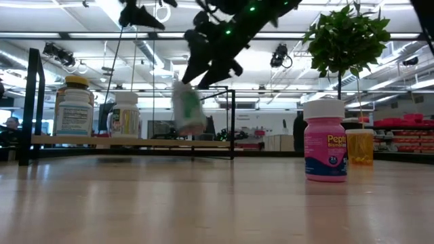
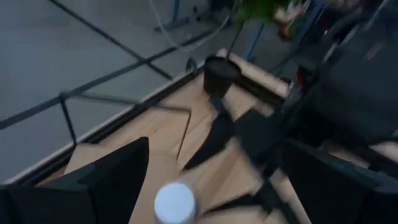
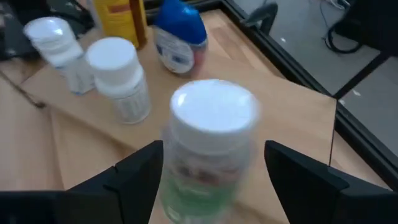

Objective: Pick and place medicine bottles onto shelf by color
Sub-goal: Put the green medicine bottle on the shelf

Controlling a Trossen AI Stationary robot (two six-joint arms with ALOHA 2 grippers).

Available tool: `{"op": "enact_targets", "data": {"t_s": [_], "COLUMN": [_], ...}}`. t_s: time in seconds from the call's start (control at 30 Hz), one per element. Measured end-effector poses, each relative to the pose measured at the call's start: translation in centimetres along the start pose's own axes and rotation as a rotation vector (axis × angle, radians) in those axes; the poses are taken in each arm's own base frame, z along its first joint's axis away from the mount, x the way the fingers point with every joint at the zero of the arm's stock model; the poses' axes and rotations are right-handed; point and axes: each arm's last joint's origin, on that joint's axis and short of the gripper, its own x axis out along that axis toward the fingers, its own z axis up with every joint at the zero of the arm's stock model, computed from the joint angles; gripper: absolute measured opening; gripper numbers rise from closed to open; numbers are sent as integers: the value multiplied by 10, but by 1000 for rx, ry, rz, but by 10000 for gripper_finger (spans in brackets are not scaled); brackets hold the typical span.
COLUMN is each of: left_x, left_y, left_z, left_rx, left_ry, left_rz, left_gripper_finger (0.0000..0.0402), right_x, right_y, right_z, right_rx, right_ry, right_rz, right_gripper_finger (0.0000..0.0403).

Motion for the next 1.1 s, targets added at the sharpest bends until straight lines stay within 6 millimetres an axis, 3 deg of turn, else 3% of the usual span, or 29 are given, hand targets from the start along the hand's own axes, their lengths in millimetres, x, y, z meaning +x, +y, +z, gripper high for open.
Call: {"op": "enact_targets", "data": {"t_s": [0.3,0.63,0.9,1.1], "left_x": [-25,-28,-16,18], "left_y": [7,10,16,26], "left_z": [4,2,-9,-14], "left_rx": [-63,-84,37,96], "left_ry": [-39,-33,85,205], "left_rz": [-4,26,126,158], "left_gripper_finger": [368,368,368,368], "right_x": [27,27,-1,-39], "right_y": [-16,-22,-9,0], "right_z": [28,26,20,18], "right_rx": [56,24,25,102], "right_ry": [-54,-10,126,219], "right_rz": [-43,10,52,54], "right_gripper_finger": [245,229,229,229]}}
